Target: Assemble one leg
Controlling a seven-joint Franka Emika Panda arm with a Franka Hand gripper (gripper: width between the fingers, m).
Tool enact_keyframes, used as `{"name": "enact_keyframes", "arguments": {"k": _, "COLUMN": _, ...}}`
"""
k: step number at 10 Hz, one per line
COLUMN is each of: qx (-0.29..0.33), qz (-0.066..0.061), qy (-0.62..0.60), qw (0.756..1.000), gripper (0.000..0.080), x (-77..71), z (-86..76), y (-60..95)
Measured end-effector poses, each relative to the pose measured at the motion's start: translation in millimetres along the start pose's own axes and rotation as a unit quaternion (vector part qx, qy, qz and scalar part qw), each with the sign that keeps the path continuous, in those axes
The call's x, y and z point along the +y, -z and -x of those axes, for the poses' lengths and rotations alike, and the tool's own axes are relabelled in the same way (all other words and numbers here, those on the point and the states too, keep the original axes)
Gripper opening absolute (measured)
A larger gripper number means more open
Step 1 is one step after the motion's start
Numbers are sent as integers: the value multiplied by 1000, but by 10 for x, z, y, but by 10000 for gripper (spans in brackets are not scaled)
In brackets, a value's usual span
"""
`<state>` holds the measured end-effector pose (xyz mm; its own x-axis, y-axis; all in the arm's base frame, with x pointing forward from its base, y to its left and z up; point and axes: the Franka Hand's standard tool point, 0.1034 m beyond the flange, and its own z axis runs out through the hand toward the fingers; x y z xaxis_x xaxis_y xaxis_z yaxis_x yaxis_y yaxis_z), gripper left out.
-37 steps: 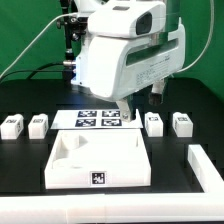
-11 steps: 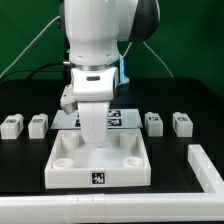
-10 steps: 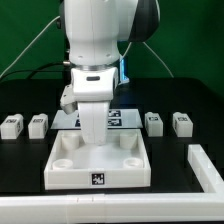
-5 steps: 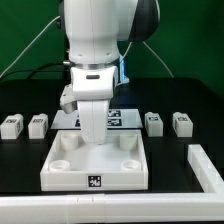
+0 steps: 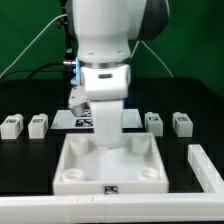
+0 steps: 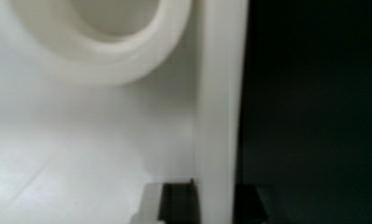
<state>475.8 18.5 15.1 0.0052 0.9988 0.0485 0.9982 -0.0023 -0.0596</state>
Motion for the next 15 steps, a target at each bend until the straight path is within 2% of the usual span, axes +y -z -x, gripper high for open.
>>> {"name": "enact_keyframes", "arguments": {"k": 2, "qx": 11, "qz": 11, "qy": 6, "qw": 1000, "gripper": 62, "x": 197, "z": -297, "y": 10}}
{"name": "enact_keyframes", "arguments": {"k": 3, "qx": 16, "qz": 7, "qy": -5, "qw": 1000, "gripper": 62, "x": 206, "z": -459, "y": -27}}
{"name": "enact_keyframes", "arguments": {"k": 5, "qx": 17, "qz": -1, "qy": -6, "qw": 1000, "gripper": 63, "x": 208, "z": -496, "y": -56}}
{"name": "enact_keyframes", "arguments": {"k": 8, "qx": 17, "qz": 1, "qy": -7, "qw": 1000, "gripper": 63, "x": 208, "z": -488, "y": -69}}
{"name": "enact_keyframes", "arguments": {"k": 10, "qx": 17, "qz": 1, "qy": -8, "qw": 1000, "gripper": 420, "x": 208, "z": -482, "y": -70}}
{"name": "enact_keyframes", "arguments": {"k": 11, "qx": 17, "qz": 1, "qy": -8, "qw": 1000, "gripper": 420, "x": 209, "z": -480, "y": -70}}
{"name": "enact_keyframes", "arguments": {"k": 12, "qx": 17, "qz": 1, "qy": -8, "qw": 1000, "gripper": 578, "x": 209, "z": -477, "y": -70}}
{"name": "enact_keyframes", "arguments": {"k": 13, "qx": 17, "qz": 1, "qy": -8, "qw": 1000, "gripper": 638, "x": 209, "z": -475, "y": -70}}
{"name": "enact_keyframes", "arguments": {"k": 15, "qx": 17, "qz": 1, "qy": -9, "qw": 1000, "gripper": 646, "x": 209, "z": -472, "y": -70}}
